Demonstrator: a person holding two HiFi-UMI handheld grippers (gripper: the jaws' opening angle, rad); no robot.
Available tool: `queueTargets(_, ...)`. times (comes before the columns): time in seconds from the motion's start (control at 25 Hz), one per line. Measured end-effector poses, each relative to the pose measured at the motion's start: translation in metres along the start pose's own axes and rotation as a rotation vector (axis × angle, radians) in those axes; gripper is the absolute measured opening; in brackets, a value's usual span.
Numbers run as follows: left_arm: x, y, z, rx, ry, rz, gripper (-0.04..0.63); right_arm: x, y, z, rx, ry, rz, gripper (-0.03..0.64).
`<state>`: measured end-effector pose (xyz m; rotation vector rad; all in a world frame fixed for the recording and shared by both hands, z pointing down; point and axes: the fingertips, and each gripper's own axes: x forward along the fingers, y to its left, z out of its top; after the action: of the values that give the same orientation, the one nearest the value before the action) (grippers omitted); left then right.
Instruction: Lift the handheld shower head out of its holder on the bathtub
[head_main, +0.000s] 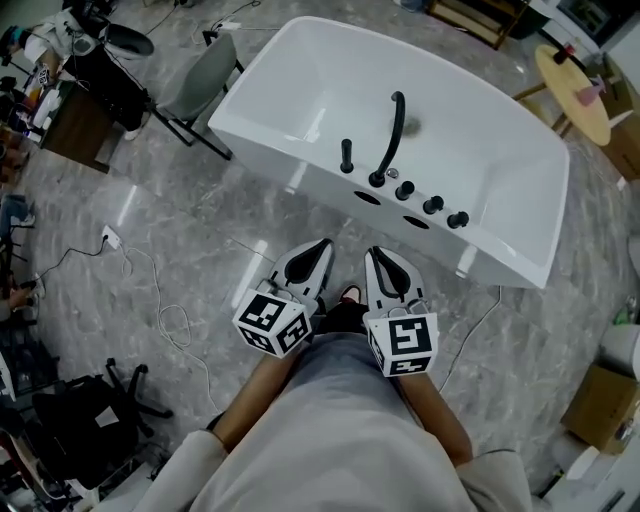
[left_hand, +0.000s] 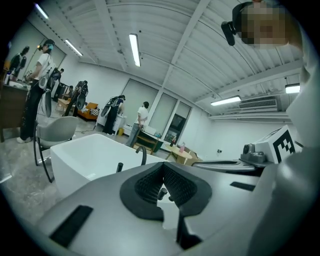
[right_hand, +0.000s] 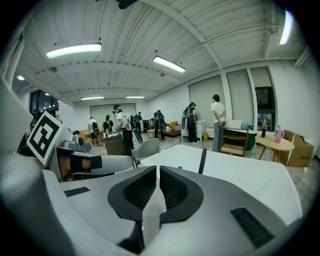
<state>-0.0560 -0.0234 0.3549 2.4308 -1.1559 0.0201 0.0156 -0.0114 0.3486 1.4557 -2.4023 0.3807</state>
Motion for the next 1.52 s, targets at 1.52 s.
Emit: queueTargets(1.52,0.186,0.154,-0.08,0.115,0.118,0.148,0.008,0.16,-0.099,-0.03,0.246,0.089,-0.122,0.023)
